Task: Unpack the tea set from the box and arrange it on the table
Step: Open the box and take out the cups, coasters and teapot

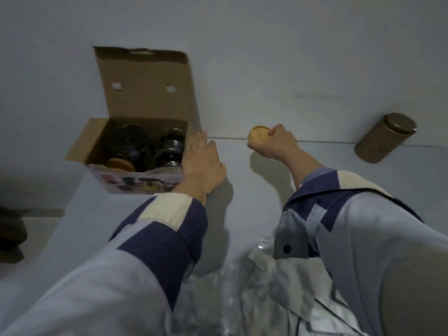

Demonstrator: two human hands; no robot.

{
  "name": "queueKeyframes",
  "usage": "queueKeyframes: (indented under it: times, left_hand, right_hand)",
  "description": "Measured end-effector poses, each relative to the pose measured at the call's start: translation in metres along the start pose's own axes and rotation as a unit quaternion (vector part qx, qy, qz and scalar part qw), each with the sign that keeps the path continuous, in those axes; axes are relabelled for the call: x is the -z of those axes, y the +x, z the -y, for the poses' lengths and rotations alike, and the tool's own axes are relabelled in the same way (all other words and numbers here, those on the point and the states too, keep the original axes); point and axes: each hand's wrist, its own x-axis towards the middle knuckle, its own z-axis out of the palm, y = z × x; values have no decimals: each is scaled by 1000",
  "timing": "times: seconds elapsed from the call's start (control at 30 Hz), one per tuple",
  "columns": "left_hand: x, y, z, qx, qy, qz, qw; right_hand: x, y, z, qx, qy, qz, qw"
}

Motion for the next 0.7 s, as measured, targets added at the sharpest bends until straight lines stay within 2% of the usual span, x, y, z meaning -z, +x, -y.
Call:
queueKeyframes:
  times: [0.23,0.33,0.5,0.7]
  left_hand:
    - [-72,18,-119,-22,-80,152,985]
    - [-88,28,-152,-18,-106,181,978]
    - [-106,47,-174,-12,-86,233,969]
    - [-111,52,-172,-18,-69,243,967]
  right_hand:
    - [34,46,-121,-23,-39,4,999]
    - [38,65,-158,-35,-46,-12,998]
    - [43,101,-197,-39,-54,-28,997]
    - [36,132,-213,-23,-30,-56,998]
